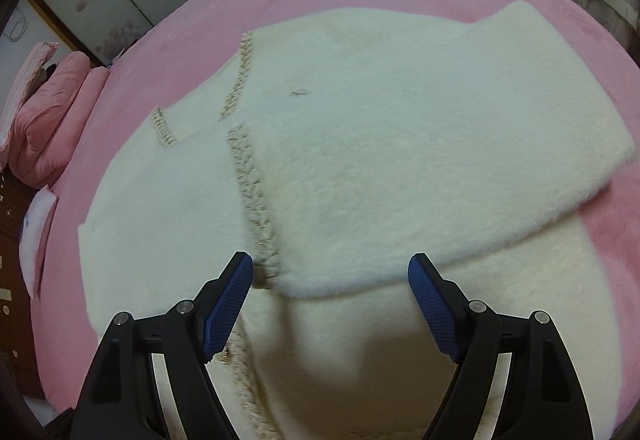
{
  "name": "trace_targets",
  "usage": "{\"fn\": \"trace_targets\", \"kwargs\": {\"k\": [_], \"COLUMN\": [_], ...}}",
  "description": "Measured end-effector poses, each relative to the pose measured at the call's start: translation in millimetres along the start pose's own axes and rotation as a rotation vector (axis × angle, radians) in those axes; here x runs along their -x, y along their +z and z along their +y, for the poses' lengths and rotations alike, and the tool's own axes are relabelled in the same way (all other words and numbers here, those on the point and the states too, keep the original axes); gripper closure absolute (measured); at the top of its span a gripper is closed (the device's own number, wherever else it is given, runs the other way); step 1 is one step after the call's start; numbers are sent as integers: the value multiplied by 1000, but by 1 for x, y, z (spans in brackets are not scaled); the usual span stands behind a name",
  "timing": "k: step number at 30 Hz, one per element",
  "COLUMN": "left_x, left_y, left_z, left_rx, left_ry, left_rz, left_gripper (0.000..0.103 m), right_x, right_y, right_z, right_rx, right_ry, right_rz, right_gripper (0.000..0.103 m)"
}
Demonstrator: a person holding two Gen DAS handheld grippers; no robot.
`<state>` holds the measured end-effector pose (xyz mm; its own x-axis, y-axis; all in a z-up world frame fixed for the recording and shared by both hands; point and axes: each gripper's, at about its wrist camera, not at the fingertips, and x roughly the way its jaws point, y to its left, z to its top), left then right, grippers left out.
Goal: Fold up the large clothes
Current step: 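Lay the sleeve across the folded front with the right gripper and release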
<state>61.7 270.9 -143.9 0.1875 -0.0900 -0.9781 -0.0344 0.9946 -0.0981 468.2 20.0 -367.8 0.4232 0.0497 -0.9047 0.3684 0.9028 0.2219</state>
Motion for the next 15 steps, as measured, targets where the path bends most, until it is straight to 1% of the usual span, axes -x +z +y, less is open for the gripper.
{"fn": "trace_targets", "kwargs": {"k": [3, 8, 11, 12, 15], "left_x": [1, 14, 20, 21, 18], "left_y": [9, 23, 29, 30, 31], "left_z": [-23, -56, -75, -83, -104], "left_rx": [-21, 3, 25, 32, 41], "left_ry": [-5, -34, -76, -95, -138], "left_rz": [-8, -62, -96, -107, -133], "left_gripper": [22, 22, 22, 22, 23], "right_x": [5, 17, 24, 25, 31], "right_y": [11, 29, 33, 40, 52], "right_z": [-13, -40, -58, -68, -99], "right_rx": [22, 56, 62, 61, 45], "right_ry": [-29, -43, -37, -32, 10], "right_rz": [5, 4, 3, 2, -16], "right_gripper": [22, 22, 22, 22, 21]}}
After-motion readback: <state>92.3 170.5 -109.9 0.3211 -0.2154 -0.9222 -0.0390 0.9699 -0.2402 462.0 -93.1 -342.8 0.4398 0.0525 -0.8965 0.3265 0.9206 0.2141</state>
